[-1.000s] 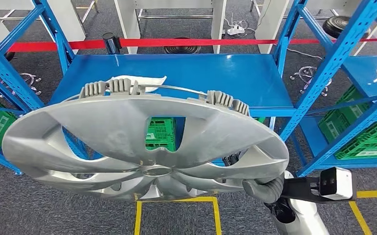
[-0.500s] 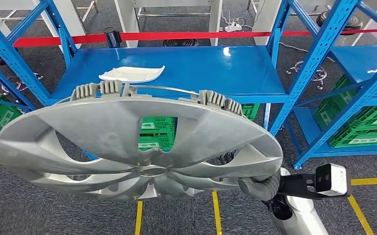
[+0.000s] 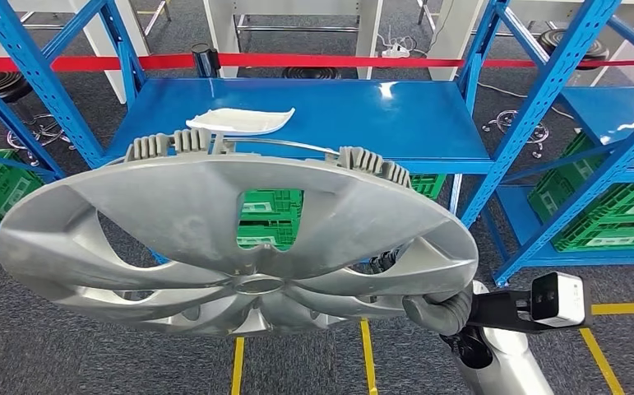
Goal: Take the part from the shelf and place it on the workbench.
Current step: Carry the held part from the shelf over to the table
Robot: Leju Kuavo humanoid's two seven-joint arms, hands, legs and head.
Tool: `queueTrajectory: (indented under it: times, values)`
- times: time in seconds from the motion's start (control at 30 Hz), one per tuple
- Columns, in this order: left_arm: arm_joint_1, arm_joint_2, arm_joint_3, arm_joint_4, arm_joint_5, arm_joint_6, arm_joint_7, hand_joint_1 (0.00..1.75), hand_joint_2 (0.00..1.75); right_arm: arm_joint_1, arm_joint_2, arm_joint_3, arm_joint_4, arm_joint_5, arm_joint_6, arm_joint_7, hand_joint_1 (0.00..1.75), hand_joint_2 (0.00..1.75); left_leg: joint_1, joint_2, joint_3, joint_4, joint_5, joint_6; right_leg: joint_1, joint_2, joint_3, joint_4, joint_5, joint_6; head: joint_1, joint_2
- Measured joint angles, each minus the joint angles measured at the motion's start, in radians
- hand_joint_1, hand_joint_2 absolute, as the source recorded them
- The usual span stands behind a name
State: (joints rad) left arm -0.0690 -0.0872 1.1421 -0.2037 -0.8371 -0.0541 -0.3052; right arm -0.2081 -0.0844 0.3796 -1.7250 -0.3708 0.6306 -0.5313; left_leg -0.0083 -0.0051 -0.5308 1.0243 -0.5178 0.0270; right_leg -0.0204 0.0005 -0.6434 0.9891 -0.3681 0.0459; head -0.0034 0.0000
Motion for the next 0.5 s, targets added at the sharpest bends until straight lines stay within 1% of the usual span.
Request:
queueTrajectory:
  times: [0.03, 0.07, 0.1, 0.13, 0.17, 0.2, 0.23, 0.27, 0.3, 0.33, 0.37, 0.4, 0.43, 0.47, 0.5]
  values:
    - [0.000, 0.000, 0.000, 0.000, 0.000, 0.000, 0.000, 0.00, 1.75, 0.000, 0.000, 0.000, 0.000, 0.000, 0.000, 0.000, 1.75, 1.75, 0.001, 0.002, 0.000, -0.002, 0.003, 0.004, -0.001, 0.002, -0.001, -0.001, 0.001, 0.004, 0.000, 0.000]
    - [0.000, 0.000, 0.000, 0.000, 0.000, 0.000, 0.000, 0.00, 1.75, 0.000, 0.000, 0.000, 0.000, 0.000, 0.000, 0.001, 1.75, 1.75, 0.004, 0.005, 0.001, -0.005, 0.007, 0.008, -0.001, 0.003, -0.005, 0.005, -0.005, 0.006, 0.000, 0.000]
    - [-0.001, 0.000, 0.000, 0.000, 0.000, 0.000, 0.000, 0.00, 1.75, -0.001, -0.001, 0.000, 0.000, 0.000, 0.000, 0.001, 1.75, 1.75, 0.006, 0.009, 0.000, -0.008, 0.012, 0.013, -0.001, 0.004, -0.015, 0.026, -0.023, 0.007, 0.002, 0.000]
    - [0.000, -0.001, 0.000, 0.000, 0.000, 0.000, 0.000, 0.00, 1.75, -0.001, -0.001, 0.000, 0.000, -0.001, 0.000, 0.002, 1.75, 1.75, 0.009, 0.014, -0.001, -0.011, 0.016, 0.017, -0.001, 0.004, -0.034, 0.068, -0.052, 0.008, 0.004, 0.000]
    - [0.000, -0.001, 0.000, 0.000, 0.000, 0.000, 0.000, 0.00, 1.75, -0.001, -0.002, -0.001, 0.000, -0.001, 0.000, 0.002, 1.75, 1.75, 0.009, 0.019, -0.005, -0.011, 0.018, 0.018, 0.000, 0.003, -0.061, 0.134, -0.092, 0.008, 0.006, 0.000]
    - [0.000, -0.001, 0.000, 0.000, 0.000, 0.000, 0.001, 0.00, 1.75, 0.000, -0.002, -0.001, 0.001, -0.001, 0.000, 0.002, 1.75, 1.75, 0.009, 0.023, -0.009, -0.010, 0.020, 0.019, 0.000, 0.003, -0.093, 0.210, -0.132, 0.008, 0.007, 0.000]
    - [0.001, -0.001, 0.000, 0.000, 0.000, 0.000, 0.002, 0.00, 1.75, 0.001, -0.003, -0.001, 0.002, -0.002, 0.000, 0.002, 1.75, 1.75, 0.008, 0.029, -0.013, -0.009, 0.021, 0.018, 0.000, 0.003, -0.118, 0.276, -0.159, 0.007, 0.008, 0.000]
    - [0.001, -0.001, 0.000, 0.000, 0.000, 0.000, 0.002, 0.00, 1.75, 0.001, -0.004, -0.001, 0.003, -0.002, 0.000, 0.002, 1.75, 1.75, 0.007, 0.035, -0.016, -0.008, 0.021, 0.017, 0.000, 0.003, -0.128, 0.310, -0.170, 0.006, 0.008, 0.000]
    - [0.001, -0.001, 0.000, 0.000, 0.000, 0.000, 0.002, 0.00, 1.75, 0.002, -0.005, -0.001, 0.005, -0.002, 0.000, 0.002, 1.75, 1.75, 0.007, 0.041, -0.018, -0.007, 0.021, 0.016, 0.000, 0.002, -0.117, 0.303, -0.162, 0.003, 0.009, 0.000]
    - [0.000, -0.002, 0.000, 0.000, 0.000, 0.000, 0.002, 0.00, 1.75, 0.001, -0.006, -0.001, 0.007, -0.002, 0.000, 0.002, 1.75, 1.75, 0.007, 0.047, -0.018, -0.006, 0.020, 0.014, 0.000, -0.001, -0.084, 0.255, -0.139, -0.001, 0.009, 0.000]
    - [0.000, -0.003, 0.000, 0.000, 0.000, 0.000, 0.003, 0.00, 1.75, -0.001, -0.007, -0.001, 0.008, -0.002, 0.000, 0.002, 1.75, 1.75, 0.007, 0.052, -0.017, -0.004, 0.019, 0.010, 0.002, -0.012, -0.039, 0.181, -0.114, -0.007, 0.010, 0.000]
    - [0.000, -0.004, 0.000, 0.000, 0.000, 0.000, 0.003, 0.00, 1.75, -0.003, -0.008, -0.001, 0.008, -0.002, 0.000, 0.002, 1.75, 1.75, 0.005, 0.058, -0.017, -0.003, 0.017, 0.005, 0.006, -0.027, 0.001, 0.113, -0.098, -0.013, 0.010, 0.000]
    - [0.000, -0.004, 0.000, 0.000, 0.000, 0.000, 0.002, 0.00, 1.75, -0.006, -0.008, -0.001, 0.008, -0.003, 0.000, 0.002, 1.75, 1.75, 0.004, 0.062, -0.017, -0.001, 0.015, -0.002, 0.010, -0.037, 0.028, 0.063, -0.088, -0.019, 0.010, 0.000]
    - [0.000, -0.005, 0.000, 0.000, 0.000, 0.000, 0.002, 0.00, 1.75, -0.009, -0.008, -0.001, 0.009, -0.004, 0.000, 0.003, 1.75, 1.75, 0.003, 0.067, -0.016, -0.001, 0.014, -0.010, 0.014, -0.044, 0.040, 0.038, -0.088, -0.025, 0.010, 0.000]
    - [-0.001, -0.005, 0.000, 0.000, 0.000, 0.000, 0.002, 0.00, 1.75, -0.012, -0.009, -0.001, 0.009, -0.005, 0.000, 0.004, 1.75, 1.75, 0.003, 0.073, -0.016, -0.002, 0.013, -0.017, 0.018, -0.041, 0.039, 0.034, -0.091, -0.030, 0.010, 0.000]
